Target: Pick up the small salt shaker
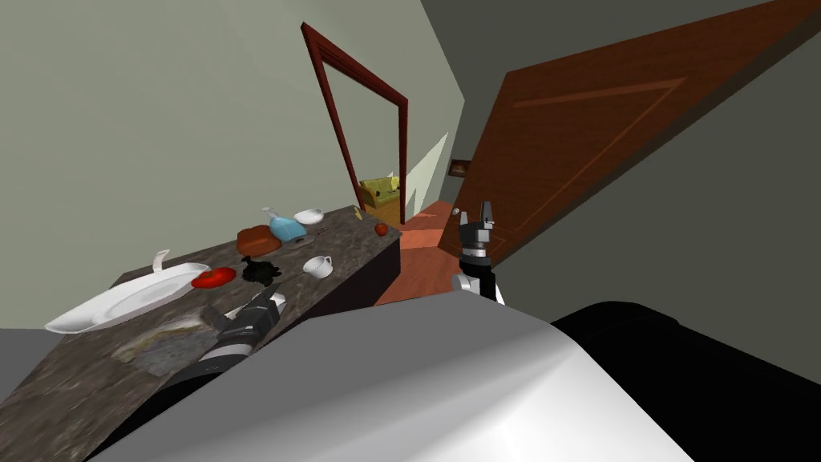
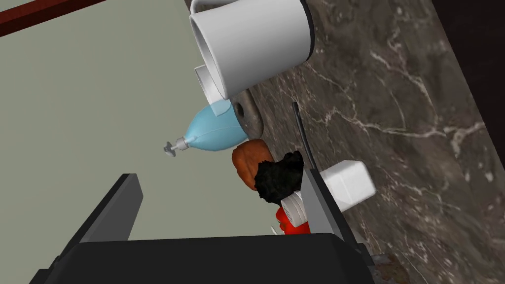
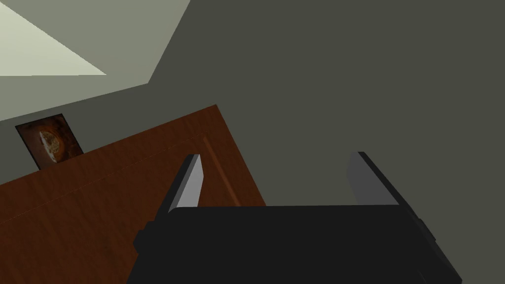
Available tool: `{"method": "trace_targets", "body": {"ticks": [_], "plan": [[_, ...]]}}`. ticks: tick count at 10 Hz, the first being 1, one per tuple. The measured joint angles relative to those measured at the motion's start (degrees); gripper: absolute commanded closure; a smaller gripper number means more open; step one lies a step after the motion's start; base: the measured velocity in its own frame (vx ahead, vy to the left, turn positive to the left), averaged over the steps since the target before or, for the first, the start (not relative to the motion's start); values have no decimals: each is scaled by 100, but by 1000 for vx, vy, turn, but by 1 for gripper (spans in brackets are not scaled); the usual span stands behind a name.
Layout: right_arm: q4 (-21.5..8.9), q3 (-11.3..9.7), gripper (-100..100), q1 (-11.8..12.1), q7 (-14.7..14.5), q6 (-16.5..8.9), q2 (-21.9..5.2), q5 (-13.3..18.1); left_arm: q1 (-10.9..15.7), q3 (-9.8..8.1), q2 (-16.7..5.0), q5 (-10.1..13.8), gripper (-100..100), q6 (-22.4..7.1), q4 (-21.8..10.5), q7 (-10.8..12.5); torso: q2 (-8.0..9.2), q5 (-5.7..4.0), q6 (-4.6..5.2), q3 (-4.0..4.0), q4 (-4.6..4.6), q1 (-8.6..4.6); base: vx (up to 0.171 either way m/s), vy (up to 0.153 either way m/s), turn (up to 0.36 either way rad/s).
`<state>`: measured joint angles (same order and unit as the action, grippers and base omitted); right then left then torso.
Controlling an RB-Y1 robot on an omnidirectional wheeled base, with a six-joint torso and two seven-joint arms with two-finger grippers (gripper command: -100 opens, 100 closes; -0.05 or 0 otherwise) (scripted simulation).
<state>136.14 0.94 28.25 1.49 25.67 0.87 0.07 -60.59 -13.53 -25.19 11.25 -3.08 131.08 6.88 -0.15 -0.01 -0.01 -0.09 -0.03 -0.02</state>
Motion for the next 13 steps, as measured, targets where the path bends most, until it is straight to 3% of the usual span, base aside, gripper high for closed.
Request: {"method": "trace_targets", "body": {"ticks": [6, 8, 9, 10, 12, 13], "plan": [[0, 0, 0, 0, 0, 0, 0, 0, -609, -303, -542, 322, -100, -754, 22, 74, 3, 0, 0, 2, 1, 0, 29, 3, -127], [0, 0, 0, 0, 0, 0, 0, 0, -804, -296, -567, 320, -100, -1034, 76, 30, 3, 0, -1, 2, 1, -1, 41, 6, -199], [0, 0, 0, 0, 0, 0, 0, 0, -1031, -327, -675, 380, -100, -1119, 16, 10, -1, 1, -1, -1, 0, 2, 35, 13, -89], [0, 1, 0, 1, 0, 0, 0, 0, -1065, -386, -791, 440, -100, -1257, 7, 29, 0, 1, -2, 0, 0, 3, 32, 8, -210], [0, 0, 0, 0, 0, 0, 0, 0, -1387, -567, -1148, 644, -100, -1545, -51, 92, -3, 1, -1, -2, 0, 4, 39, 12, -147], [0, 1, 0, 1, 0, 0, 0, 0, -1449, -568, -1174, 644, -100, -1679, -46, 79, 0, 2, -4, 0, 1, 1, 25, 6, -164]]}}
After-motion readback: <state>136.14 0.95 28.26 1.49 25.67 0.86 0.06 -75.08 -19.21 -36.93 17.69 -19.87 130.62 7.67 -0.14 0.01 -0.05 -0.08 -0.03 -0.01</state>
